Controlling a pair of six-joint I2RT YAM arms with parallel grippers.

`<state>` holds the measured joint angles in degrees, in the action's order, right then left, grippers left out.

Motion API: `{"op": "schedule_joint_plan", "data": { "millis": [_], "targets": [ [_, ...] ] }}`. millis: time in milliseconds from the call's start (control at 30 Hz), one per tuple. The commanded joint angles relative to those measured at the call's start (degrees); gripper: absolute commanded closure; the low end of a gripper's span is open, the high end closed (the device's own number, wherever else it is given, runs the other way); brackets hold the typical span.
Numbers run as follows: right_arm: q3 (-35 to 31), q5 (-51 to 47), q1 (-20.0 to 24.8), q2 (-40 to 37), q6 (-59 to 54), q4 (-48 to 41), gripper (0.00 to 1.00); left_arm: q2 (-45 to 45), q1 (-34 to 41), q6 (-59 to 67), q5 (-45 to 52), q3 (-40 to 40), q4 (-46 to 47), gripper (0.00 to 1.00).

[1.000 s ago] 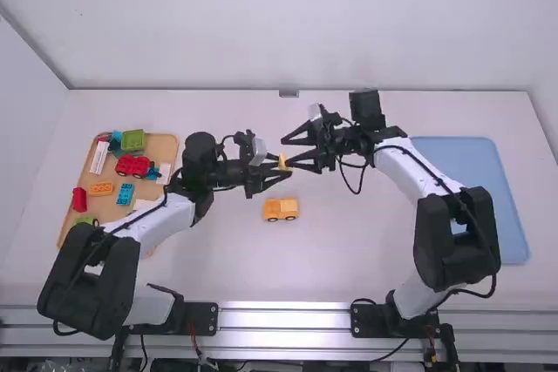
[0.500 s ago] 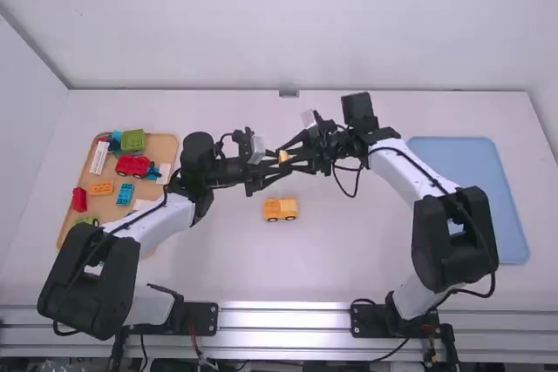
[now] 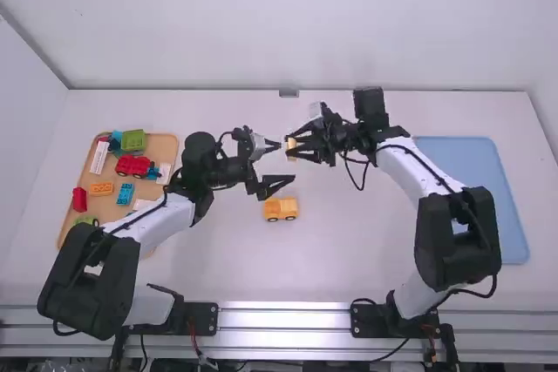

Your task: Assemble lego blocks to make yellow taxi

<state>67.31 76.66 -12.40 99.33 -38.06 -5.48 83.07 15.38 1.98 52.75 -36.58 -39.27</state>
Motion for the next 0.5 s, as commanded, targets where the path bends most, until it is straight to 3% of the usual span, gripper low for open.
{"op": "schedule_joint_plan", "data": {
  "millis": [0,33,100,167,300,367,467],
  "targets": [
    [0.6,-15.0,1.2,0.4,9.6,0.3,0.96,-1.1,0.0,-2.4,-8.8,0.2,2.9,0.01],
    [0.6,-22.2,1.2,0.4,11.8,-0.4,0.96,-1.1,0.0,-2.3,-11.7,0.2,5.0,0.01],
    [0.6,-27.2,1.1,0.4,12.7,-1.4,0.94,-1.1,0.0,-1.6,-13.9,0.2,6.6,0.01],
    [0.6,-40.7,0.0,0.3,12.5,-5.5,0.85,-1.1,0.1,1.3,-23.4,0.2,11.7,0.01],
    [0.6,-55.1,-3.5,0.3,5.9,-13.1,0.8,-1.1,0.0,-0.1,-40.2,-1.4,20.5,0.01],
    [0.6,-59.1,-5.5,0.3,3.3,-15.8,0.82,-1.2,0.0,0.1,-44.2,-3.4,25.4,0.01],
    [1.2,-64.2,-9.9,0.3,1.7,-18.3,0.98,-3.4,0.1,0.7,-51.6,-7.4,34.3,0.01]
  ]
}}
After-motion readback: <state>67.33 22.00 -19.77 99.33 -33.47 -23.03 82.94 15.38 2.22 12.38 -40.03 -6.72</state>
